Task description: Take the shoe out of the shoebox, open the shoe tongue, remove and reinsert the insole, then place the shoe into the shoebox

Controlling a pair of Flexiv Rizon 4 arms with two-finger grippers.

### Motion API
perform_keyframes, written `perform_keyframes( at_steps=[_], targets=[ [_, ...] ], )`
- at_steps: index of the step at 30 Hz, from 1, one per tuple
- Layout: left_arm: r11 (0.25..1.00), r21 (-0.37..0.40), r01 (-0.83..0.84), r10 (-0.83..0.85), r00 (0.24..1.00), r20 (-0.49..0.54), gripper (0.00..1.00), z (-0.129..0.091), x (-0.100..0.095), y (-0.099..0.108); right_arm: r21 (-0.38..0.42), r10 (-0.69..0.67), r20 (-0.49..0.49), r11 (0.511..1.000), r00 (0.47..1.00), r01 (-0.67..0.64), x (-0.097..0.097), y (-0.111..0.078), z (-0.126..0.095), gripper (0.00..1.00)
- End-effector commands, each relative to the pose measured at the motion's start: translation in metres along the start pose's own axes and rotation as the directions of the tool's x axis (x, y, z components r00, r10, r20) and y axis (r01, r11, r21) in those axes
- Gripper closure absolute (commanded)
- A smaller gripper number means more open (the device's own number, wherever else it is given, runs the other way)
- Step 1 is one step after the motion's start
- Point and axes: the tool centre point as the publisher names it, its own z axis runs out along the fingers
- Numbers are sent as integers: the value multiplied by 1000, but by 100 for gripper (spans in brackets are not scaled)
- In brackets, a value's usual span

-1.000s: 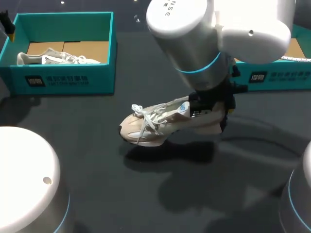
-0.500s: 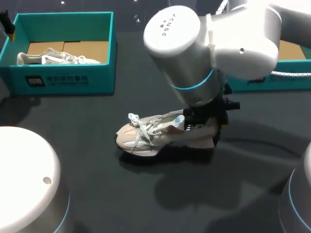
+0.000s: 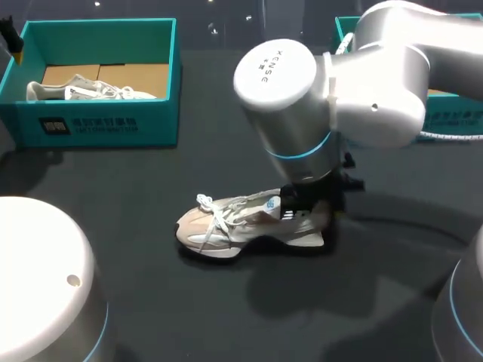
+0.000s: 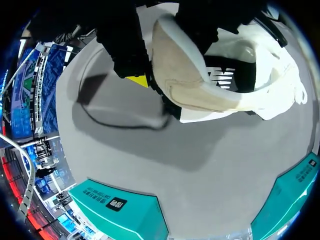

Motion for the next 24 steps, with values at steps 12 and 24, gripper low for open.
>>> perform_keyframes(
  at_steps=[12, 24],
  targets=[
    [1000, -1, -1, 1, 1000, -2, 0, 0, 0, 0, 26, -8, -39, 1000, 999, 9, 12, -7, 36, 100],
    [1000, -1, -1, 1, 1000, -2, 0, 0, 0, 0, 44, -29, -73, 999, 997, 32, 17, -7, 51, 100]
  ],
)
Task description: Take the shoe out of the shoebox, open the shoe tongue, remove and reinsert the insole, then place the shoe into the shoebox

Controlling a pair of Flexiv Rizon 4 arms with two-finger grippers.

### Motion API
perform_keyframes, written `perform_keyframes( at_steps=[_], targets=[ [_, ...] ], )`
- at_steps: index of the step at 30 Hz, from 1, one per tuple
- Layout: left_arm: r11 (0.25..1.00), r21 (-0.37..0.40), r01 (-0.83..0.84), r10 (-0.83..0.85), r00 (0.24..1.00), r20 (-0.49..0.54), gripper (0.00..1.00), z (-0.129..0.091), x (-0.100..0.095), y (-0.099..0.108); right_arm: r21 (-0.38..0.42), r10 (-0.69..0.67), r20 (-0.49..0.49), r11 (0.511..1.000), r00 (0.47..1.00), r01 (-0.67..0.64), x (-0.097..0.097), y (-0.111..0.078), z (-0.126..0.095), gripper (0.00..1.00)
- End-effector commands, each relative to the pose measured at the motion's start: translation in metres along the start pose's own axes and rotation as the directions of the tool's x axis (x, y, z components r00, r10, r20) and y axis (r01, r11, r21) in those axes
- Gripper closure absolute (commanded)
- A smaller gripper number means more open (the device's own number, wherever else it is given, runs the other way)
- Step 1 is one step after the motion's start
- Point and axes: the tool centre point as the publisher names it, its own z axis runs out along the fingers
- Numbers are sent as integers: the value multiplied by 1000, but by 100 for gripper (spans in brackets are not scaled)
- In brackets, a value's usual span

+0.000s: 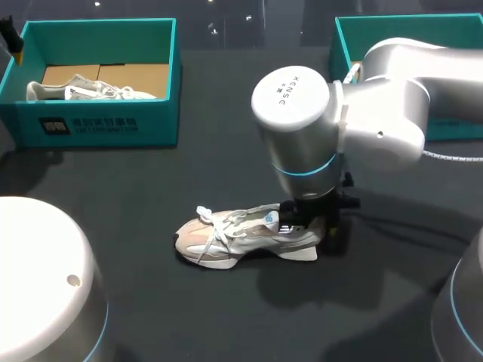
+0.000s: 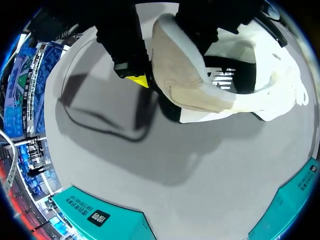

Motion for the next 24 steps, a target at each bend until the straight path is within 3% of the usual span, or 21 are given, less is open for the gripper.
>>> perform_keyframes(
  at_steps=[1, 7, 8, 10, 13, 19, 24],
  targets=[
    [1000, -1, -1, 1, 1000, -2, 0, 0, 0, 0, 5, -8, -10, 1000, 1000, 8, -1, 2, 5, 100],
    [1000, -1, -1, 1, 1000, -2, 0, 0, 0, 0, 12, -17, -20, 1000, 1000, 17, 1, 4, 9, 100],
    [1000, -1, -1, 1, 1000, -2, 0, 0, 0, 0, 15, -17, -22, 1000, 1000, 17, 1, 4, 10, 97],
    [1000, -1, -1, 1, 1000, -2, 0, 0, 0, 0, 18, -16, -25, 1000, 1000, 17, 2, 4, 11, 76],
    [1000, -1, -1, 1, 1000, -2, 0, 0, 0, 0, 20, -16, -28, 1000, 999, 17, 2, 5, 11, 58],
    [1000, -1, -1, 1, 1000, -2, 0, 0, 0, 0, 23, -15, -25, 1000, 1000, 15, -1, 6, 7, 51],
    [1000, -1, -1, 1, 1000, -2, 0, 0, 0, 0, 2, -23, -38, 1000, 999, 23, -4, 8, -7, 1]
  ],
)
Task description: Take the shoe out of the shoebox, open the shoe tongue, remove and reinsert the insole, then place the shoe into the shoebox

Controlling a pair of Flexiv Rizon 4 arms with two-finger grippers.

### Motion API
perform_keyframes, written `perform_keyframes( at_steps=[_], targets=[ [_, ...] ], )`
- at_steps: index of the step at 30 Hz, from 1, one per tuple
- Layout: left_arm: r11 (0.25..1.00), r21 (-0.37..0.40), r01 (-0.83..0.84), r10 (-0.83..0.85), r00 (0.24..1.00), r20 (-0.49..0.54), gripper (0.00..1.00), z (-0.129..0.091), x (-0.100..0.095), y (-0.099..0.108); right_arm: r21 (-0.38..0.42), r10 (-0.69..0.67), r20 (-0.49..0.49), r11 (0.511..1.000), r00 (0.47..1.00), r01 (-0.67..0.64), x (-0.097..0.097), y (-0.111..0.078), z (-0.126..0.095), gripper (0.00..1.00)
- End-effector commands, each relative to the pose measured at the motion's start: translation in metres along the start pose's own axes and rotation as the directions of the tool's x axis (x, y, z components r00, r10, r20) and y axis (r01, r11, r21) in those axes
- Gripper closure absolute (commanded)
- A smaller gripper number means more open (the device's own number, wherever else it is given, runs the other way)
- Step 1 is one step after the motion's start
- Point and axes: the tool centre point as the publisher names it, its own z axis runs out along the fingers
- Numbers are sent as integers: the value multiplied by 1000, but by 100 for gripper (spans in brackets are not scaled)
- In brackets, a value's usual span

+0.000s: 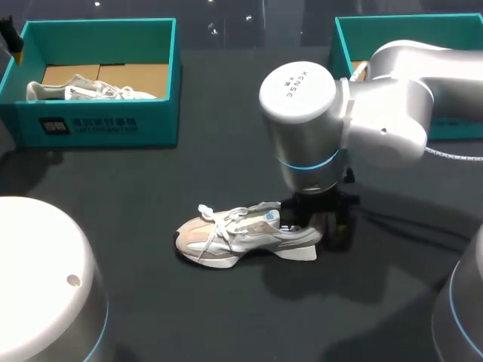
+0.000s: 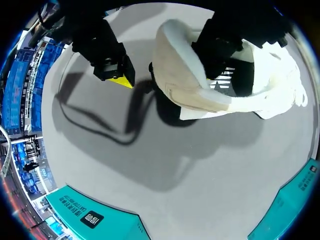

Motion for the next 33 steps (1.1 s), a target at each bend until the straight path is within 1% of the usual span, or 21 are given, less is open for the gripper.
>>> perform_keyframes(
  at_steps=[1, 3, 6, 8, 10, 12, 14, 15, 16, 17, 29, 30, 31, 33],
  targets=[
    [1000, -1, -1, 1, 1000, -2, 0, 0, 0, 0, -24, -8, -17, 1000, 1000, 7, -6, -1, -16, 0],
    [1000, -1, -1, 1, 1000, -2, 0, 0, 0, 0, -51, -16, -24, 999, 1000, 14, -8, 0, -26, 0],
    [1000, -1, -1, 1, 1000, -2, 0, 0, 0, 0, -132, -49, -73, 990, 996, 39, -12, 1, -46, 0],
    [1000, -1, -1, 1, 1000, -2, 0, 0, 0, 0, -190, -94, -109, 979, 990, 72, -16, 2, -62, 0],
    [1000, -1, -1, 1, 1000, -2, 0, 0, 0, 0, -226, -139, -132, 968, 981, 107, -20, 3, -75, 0],
    [1000, -1, -1, 1, 1000, -2, 0, 0, 0, 0, -278, -198, -172, 950, 965, 145, -24, 3, -88, 0],
    [1000, -1, -1, 1, 1000, -2, 0, 0, 0, 0, -322, -297, -213, 921, 931, 220, -28, 4, -99, 0],
    [1000, -1, -1, 1, 1000, -2, 0, 0, 0, 0, -355, -355, -262, 900, 898, 252, -31, 5, -102, 0],
    [1000, -1, -1, 1, 1000, -2, 0, 0, 0, 0, -382, -421, -329, 878, 845, 288, -35, 5, -106, 0],
    [1000, -1, -1, 1, 1000, -2, 0, 0, 0, 0, -348, -450, -338, 876, 827, 335, -40, 6, -109, 0],
    [1000, -1, -1, 1, 1000, -2, 0, 0, 0, 0, -348, -450, -338, 876, 827, 335, -40, 6, -109, 0],
    [1000, -1, -1, 1, 1000, -2, 0, 0, 0, 0, -453, -531, -406, 824, 743, 341, -37, 6, -108, 0],
    [1000, -1, -1, 1, 1000, -2, 0, 0, 0, 0, -520, -584, -438, 785, 683, 338, -40, 4, -108, 0],
    [1000, -1, -1, 1, 1000, -2, 0, 0, 0, 0, -644, -660, -480, 713, 578, 279, -48, 2, -113, 0]
  ],
)
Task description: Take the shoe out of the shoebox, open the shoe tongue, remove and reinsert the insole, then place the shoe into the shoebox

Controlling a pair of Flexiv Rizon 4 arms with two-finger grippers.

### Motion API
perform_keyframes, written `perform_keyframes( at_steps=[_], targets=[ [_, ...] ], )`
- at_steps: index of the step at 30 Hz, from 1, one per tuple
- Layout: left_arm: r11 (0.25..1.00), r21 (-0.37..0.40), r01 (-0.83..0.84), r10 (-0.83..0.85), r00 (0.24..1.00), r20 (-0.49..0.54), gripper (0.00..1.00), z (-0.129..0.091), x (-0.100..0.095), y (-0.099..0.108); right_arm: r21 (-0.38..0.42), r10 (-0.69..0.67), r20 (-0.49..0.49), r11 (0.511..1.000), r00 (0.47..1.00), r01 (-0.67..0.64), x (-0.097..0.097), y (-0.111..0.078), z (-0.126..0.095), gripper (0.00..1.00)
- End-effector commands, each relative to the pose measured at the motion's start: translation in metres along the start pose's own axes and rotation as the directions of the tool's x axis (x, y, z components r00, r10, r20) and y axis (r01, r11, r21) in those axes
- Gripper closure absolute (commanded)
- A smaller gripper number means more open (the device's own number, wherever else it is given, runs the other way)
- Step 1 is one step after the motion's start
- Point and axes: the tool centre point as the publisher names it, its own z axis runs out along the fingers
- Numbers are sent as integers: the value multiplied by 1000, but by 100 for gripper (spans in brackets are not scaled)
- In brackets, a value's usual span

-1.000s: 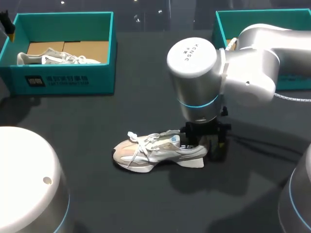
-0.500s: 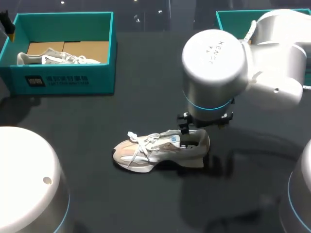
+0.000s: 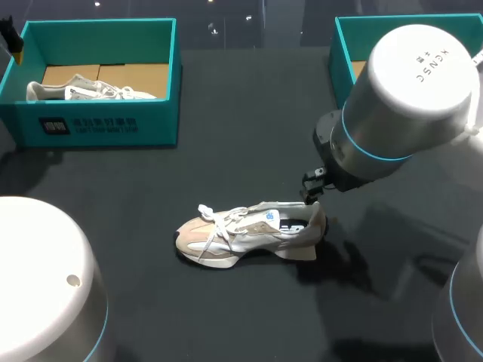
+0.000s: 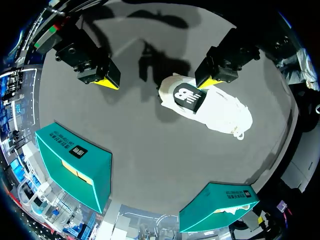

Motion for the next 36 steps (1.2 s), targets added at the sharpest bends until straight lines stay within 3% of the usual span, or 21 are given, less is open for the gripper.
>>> perform_keyframes(
  at_steps=[1, 7, 12, 14, 28, 31, 33, 36],
  targets=[
    [1000, -1, -1, 1, 1000, -2, 0, 0, 0, 0, -372, -232, -448, 927, 863, 56, -19, -16, -8, 0],
    [1000, -1, -1, 1, 1000, -2, 0, 0, 0, 0, -570, -490, -485, 806, 725, 163, -28, -14, -11, 0],
    [1000, -1, -1, 1, 1000, -2, 0, 0, 0, 0, -644, -602, -489, 737, 632, 204, -33, -6, -1, 0],
    [1000, -1, -1, 1, 1000, -2, 0, 0, 0, 0, -701, -697, -504, 675, 510, 229, -32, -8, 5, 0],
    [1000, -1, -1, 1, 1000, -2, 0, 0, 0, 0, -701, -697, -504, 675, 510, 229, -32, -8, 5, 0],
    [1000, -1, -1, 1, 1000, -2, 0, 0, 0, 0, -761, -760, -505, 616, 410, 204, -37, -14, 14, 0],
    [1000, -1, -1, 1, 1000, -2, 0, 0, 0, 0, -838, -821, -461, 528, 337, 138, -40, -17, 14, 0],
    [1000, -1, -1, 1, 1000, -2, 0, 0, 0, 0, -879, -858, -407, 461, 313, 121, -42, -23, 17, 0]
  ],
)
